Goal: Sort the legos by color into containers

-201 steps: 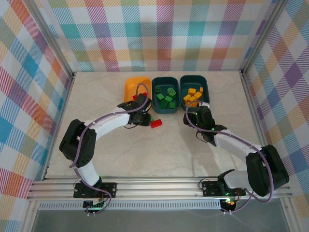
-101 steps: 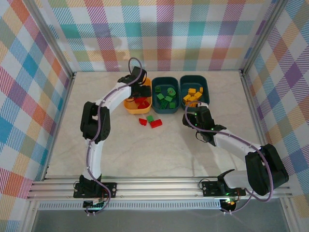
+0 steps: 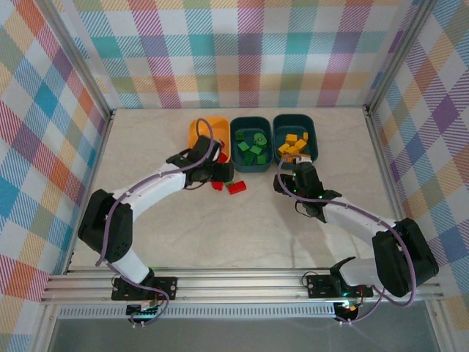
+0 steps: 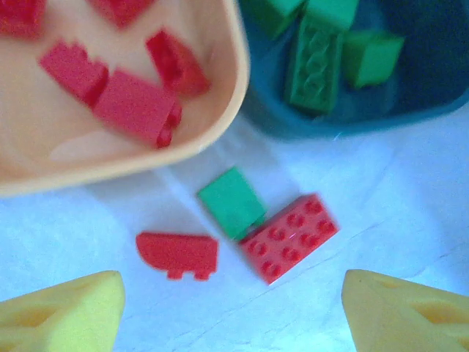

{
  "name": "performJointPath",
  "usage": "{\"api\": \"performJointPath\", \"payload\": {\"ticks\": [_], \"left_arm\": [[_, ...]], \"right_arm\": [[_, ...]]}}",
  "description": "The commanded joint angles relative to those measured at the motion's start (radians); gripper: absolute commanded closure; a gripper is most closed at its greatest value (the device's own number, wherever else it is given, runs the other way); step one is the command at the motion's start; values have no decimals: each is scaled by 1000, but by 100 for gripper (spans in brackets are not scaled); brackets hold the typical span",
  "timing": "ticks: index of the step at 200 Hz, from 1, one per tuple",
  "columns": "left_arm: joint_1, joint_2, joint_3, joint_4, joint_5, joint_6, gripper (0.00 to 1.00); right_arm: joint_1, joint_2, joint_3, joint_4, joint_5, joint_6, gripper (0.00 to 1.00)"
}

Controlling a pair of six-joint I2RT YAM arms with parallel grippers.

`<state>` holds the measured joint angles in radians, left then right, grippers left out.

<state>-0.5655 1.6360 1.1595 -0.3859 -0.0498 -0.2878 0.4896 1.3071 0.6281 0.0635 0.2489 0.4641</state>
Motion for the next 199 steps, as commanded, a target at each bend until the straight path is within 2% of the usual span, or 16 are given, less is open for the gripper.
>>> {"api": "performJointPath", "payload": {"ticks": [1, 32, 68, 119, 144, 199], "left_arm": [[12, 47, -96, 84, -33, 47, 23], [12, 105, -114, 171, -21, 78, 24], [13, 182, -58, 169, -27, 88, 26], [16, 238, -9, 137, -78, 97, 46], [16, 226, -16, 131, -73, 96, 54], [13, 65, -43, 61, -41, 68, 59]], "right_arm": [[3, 1, 23, 22, -16, 8, 31], [3, -3, 23, 17, -11, 5, 31], [3, 3, 24, 17, -8, 2, 31], [3, 12, 29, 15, -13, 2, 31], [3, 3, 30, 11, -9, -1, 31], [3, -7, 23, 17, -9, 2, 31]]}}
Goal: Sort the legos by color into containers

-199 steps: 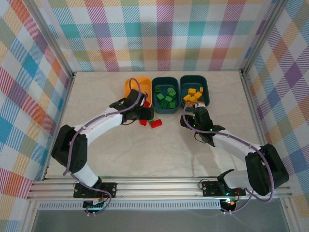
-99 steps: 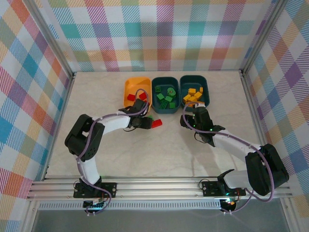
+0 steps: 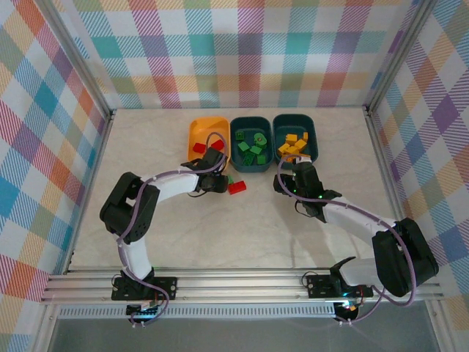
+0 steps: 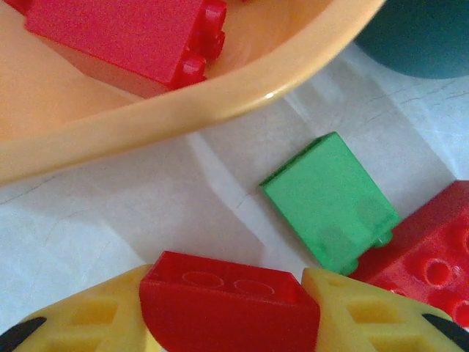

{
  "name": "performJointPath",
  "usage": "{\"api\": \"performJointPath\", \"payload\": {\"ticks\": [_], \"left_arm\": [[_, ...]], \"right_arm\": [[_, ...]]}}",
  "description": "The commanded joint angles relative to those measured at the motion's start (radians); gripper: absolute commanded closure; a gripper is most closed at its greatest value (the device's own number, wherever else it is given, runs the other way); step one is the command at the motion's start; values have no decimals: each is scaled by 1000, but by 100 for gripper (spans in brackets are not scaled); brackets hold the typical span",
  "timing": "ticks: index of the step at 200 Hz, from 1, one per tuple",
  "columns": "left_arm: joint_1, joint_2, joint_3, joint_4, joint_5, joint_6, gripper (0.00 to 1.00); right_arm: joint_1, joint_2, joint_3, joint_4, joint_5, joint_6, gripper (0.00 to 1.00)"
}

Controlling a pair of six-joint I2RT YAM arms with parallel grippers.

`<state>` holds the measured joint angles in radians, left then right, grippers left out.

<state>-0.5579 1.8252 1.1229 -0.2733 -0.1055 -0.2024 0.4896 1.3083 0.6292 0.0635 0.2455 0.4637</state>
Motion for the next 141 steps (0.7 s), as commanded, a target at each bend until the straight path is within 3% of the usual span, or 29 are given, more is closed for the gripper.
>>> {"api": "performJointPath", "payload": {"ticks": [1, 44, 99, 107, 123, 141], "left_arm": [[6, -128, -6, -53, 16, -18, 59], [38, -194, 97, -101, 7, -43, 60], [159, 118, 437, -202, 27, -94, 60], [164, 150, 481, -219, 30, -94, 55], [165, 181, 552, -247, 38, -98, 25], [157, 141, 548, -229, 56, -110, 5]], "right_arm": [[3, -8, 21, 18, -5, 2, 31], [3, -3, 24, 18, -18, 6, 31], [4, -22, 26, -1, -16, 4, 31], [3, -35, 26, -7, -13, 2, 31], [3, -55, 20, -7, -15, -1, 30], [3, -58, 18, -8, -8, -3, 30]]}}
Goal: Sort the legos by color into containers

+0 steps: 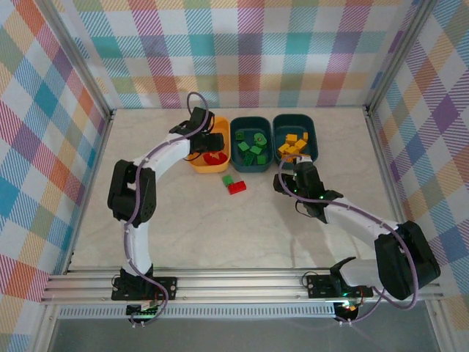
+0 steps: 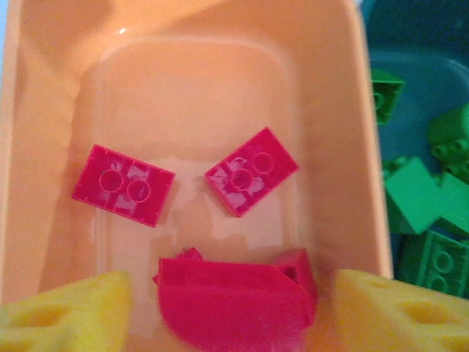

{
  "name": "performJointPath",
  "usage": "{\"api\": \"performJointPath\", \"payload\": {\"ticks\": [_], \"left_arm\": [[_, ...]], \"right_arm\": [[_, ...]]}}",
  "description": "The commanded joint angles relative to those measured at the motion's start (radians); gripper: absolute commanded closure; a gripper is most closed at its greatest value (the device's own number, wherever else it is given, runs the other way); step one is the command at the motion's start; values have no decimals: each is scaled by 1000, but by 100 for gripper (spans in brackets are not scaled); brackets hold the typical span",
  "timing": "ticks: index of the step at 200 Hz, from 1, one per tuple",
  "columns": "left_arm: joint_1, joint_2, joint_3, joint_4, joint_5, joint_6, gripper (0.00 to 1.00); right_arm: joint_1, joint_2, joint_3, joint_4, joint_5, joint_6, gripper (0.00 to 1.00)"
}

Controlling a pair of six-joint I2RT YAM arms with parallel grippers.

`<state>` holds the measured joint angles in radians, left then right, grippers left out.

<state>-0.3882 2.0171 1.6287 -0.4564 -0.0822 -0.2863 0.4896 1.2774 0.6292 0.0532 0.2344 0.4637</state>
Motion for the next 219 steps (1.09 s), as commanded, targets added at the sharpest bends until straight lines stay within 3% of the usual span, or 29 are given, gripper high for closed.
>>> {"api": "performJointPath", "payload": {"ticks": [1, 21, 56, 99, 183, 219], "left_arm": [[-14, -55, 40, -43, 33, -28, 5], [-48, -165, -60, 10, 21, -89, 2], [-176, -329, -310, 40, -69, -379, 0], [-265, -231, -333, -42, -42, -668, 0], [-289, 6, -205, -56, 50, -678, 6], [-321, 37, -170, -65, 17, -634, 9]], "right_arm": [[3, -27, 18, 2, 3, -4, 30], [3, -20, 20, 5, 6, -4, 30], [3, -22, 15, 10, 22, -4, 29], [3, -54, -8, -1, 92, 50, 22], [-10, 0, 13, -24, 66, 90, 20], [-9, 2, 13, -20, 56, 90, 20]]}}
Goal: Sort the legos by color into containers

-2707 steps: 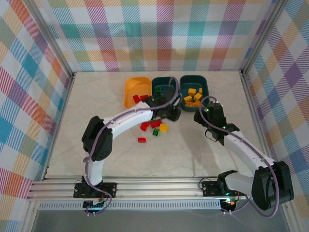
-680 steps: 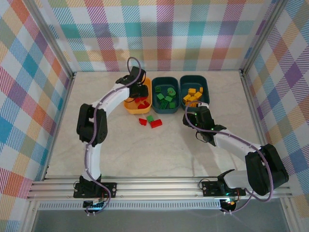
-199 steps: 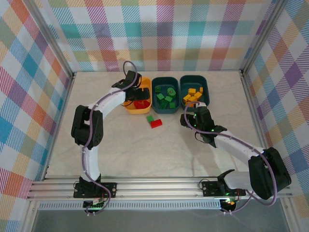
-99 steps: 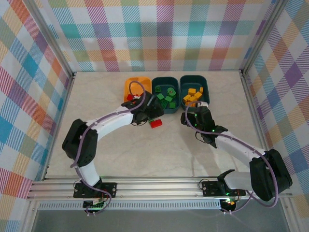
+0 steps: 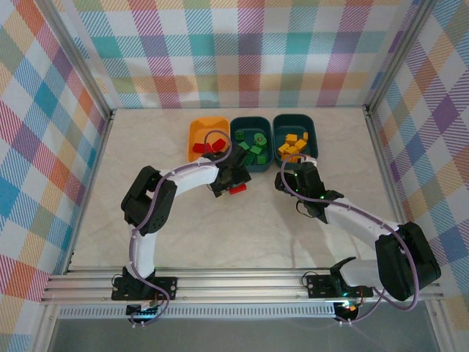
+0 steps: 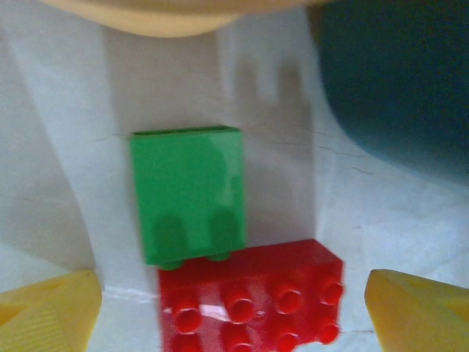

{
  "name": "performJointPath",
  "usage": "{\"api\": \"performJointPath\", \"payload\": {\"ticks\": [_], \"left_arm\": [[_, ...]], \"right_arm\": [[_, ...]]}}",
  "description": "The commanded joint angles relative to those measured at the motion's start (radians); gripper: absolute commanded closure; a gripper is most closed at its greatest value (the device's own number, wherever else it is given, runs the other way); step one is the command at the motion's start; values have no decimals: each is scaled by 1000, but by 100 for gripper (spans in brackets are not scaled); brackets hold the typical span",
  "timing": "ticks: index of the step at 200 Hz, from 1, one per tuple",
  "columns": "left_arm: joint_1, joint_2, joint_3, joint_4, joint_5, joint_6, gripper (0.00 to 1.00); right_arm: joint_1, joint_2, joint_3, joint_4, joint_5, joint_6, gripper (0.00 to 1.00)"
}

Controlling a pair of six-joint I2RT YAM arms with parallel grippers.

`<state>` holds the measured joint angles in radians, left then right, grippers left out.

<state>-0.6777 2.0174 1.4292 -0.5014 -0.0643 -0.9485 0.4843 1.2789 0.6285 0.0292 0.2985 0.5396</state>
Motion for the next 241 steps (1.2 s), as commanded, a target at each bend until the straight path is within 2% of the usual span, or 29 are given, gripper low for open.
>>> {"api": "performJointPath", "payload": {"ticks": [1, 46, 70, 104, 144, 206, 227, 241], "left_arm": [[-31, 38, 31, -20, 0, 29, 9], [-33, 86, 79, -59, -1, 102, 16], [-33, 100, 79, -71, 4, 141, 27], [-34, 110, 85, -99, -3, 181, 36], [-44, 40, 42, -85, -11, 198, 47], [-112, -178, 20, -126, -64, 268, 51], [-90, -220, 41, -146, -116, 312, 51], [-37, -227, 69, -164, -123, 338, 51]], "right_arm": [[-4, 0, 13, 5, -8, 14, 20], [-4, 1, 14, 5, -18, 14, 20], [-4, 2, 16, 3, -21, 11, 20], [-5, 11, 23, 0, -33, 8, 20], [-6, 4, 20, 0, -30, 8, 20], [-5, 4, 17, 7, -35, 8, 21], [-5, 8, 17, 11, -41, 7, 21], [-5, 7, 17, 9, -41, 8, 22]]}}
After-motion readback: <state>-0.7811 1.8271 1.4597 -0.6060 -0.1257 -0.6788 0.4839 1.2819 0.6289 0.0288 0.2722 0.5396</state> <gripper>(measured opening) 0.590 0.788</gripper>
